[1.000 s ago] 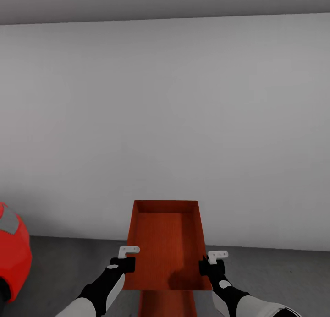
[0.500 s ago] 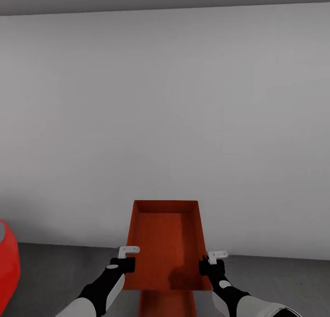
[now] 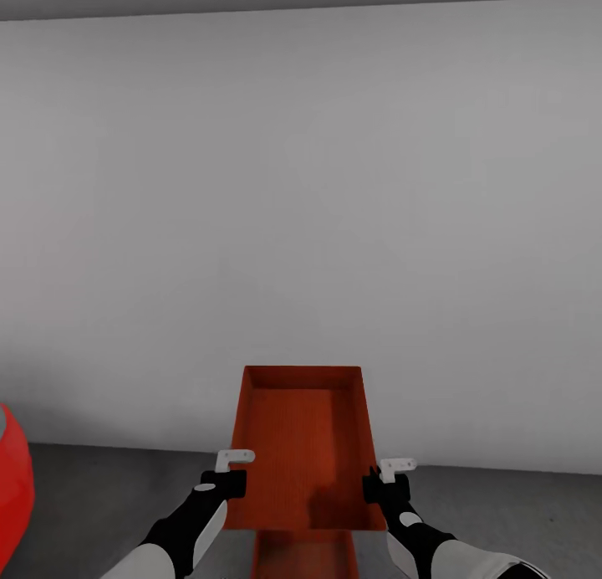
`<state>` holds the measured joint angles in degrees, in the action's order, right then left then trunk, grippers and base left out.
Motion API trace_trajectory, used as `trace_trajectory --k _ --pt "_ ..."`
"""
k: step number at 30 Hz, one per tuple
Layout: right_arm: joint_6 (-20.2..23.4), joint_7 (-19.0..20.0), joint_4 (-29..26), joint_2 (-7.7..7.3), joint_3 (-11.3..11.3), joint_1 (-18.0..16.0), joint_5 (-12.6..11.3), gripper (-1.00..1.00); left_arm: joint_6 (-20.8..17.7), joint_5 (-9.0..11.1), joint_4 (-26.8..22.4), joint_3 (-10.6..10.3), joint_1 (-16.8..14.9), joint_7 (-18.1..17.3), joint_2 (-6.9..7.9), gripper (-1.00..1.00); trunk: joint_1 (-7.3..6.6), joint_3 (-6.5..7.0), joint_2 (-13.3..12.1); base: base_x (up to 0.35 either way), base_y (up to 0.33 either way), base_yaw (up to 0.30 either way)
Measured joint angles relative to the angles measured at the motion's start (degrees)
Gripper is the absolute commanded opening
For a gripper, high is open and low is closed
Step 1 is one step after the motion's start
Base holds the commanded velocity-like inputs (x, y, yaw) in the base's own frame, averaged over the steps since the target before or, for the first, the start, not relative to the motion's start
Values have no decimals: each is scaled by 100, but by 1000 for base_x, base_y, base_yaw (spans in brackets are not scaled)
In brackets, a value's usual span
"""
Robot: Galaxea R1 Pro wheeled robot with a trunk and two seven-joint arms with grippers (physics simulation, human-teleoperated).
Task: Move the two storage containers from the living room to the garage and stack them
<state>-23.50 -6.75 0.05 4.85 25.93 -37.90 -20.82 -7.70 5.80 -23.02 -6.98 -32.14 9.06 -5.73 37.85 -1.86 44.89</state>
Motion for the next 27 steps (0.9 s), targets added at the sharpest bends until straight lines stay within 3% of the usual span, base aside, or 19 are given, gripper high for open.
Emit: trace_trajectory --k 27 --pt "7 4 -4 -6 -23 0 30 -100 -2 -6 1 11 0 0 -6 -100 0 -243 0 0 0 0"
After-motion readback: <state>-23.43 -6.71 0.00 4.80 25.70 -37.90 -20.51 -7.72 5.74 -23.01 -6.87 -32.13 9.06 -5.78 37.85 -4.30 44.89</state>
